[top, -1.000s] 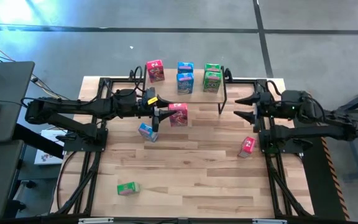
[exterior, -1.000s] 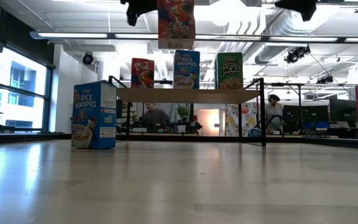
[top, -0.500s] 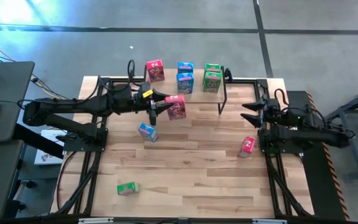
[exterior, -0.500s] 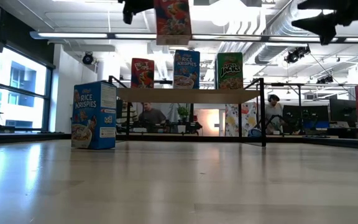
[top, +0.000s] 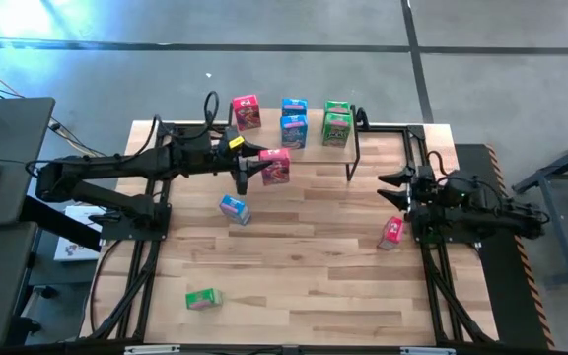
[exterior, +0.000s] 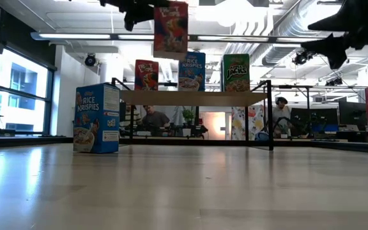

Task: Stack cereal on shelf
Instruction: Put the red cereal box on the shelf aligned with the other red cereal box

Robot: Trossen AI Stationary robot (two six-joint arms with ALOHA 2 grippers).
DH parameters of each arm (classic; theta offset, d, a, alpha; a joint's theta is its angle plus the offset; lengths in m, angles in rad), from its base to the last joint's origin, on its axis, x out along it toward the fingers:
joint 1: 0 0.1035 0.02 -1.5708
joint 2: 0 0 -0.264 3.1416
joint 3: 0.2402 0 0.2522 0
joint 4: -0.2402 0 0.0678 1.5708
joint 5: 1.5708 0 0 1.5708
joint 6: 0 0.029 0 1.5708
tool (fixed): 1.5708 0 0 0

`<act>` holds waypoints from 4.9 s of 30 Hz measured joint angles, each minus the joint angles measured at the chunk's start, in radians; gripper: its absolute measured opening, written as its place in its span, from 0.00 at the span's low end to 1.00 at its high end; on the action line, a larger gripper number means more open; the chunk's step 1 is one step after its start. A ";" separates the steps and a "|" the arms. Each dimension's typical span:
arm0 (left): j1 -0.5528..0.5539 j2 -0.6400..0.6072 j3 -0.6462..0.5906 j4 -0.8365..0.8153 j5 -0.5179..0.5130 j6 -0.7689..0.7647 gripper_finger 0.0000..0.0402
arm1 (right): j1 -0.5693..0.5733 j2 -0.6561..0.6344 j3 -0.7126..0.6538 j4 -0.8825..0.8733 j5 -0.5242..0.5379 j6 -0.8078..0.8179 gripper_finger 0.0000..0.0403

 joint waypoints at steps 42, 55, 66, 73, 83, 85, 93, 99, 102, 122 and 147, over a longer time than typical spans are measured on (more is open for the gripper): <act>0.404 -0.172 0.000 -0.250 0.266 0.251 0.40 | 0.000 -0.002 -0.107 -0.018 -0.008 0.044 0.56; 0.488 -0.088 0.000 -0.203 0.371 0.320 0.40 | 0.000 -0.002 -0.107 -0.017 -0.008 0.044 0.56; 0.500 -0.038 0.000 -0.134 0.469 0.301 0.40 | 0.000 -0.002 -0.107 -0.017 -0.007 0.043 0.56; 0.522 -0.007 0.000 -0.100 0.468 0.281 0.40 | 0.000 -0.002 -0.107 -0.017 -0.007 0.043 0.56; 0.559 0.038 0.000 -0.085 0.463 0.249 0.40 | 0.000 -0.002 -0.107 -0.017 -0.007 0.043 0.56; 0.564 0.049 0.000 -0.088 0.462 0.249 0.40 | 0.000 -0.002 -0.107 -0.017 -0.007 0.043 0.56; 0.592 0.073 0.000 -0.092 0.462 0.248 0.40 | 0.000 -0.002 -0.107 -0.017 -0.007 0.043 0.56; 0.612 0.072 0.000 -0.094 0.463 0.266 0.40 | 0.000 -0.001 -0.107 -0.018 -0.007 0.043 0.56; 0.621 0.075 0.000 -0.100 0.463 0.266 0.40 | 0.000 -0.002 -0.107 -0.018 -0.007 0.043 0.56; 0.649 0.103 0.000 -0.129 0.517 0.212 0.41 | 0.000 -0.002 -0.107 -0.018 -0.007 0.043 0.56; 0.661 -0.015 0.000 -0.139 0.520 0.233 0.53 | 0.000 -0.001 -0.107 -0.021 -0.007 0.043 0.56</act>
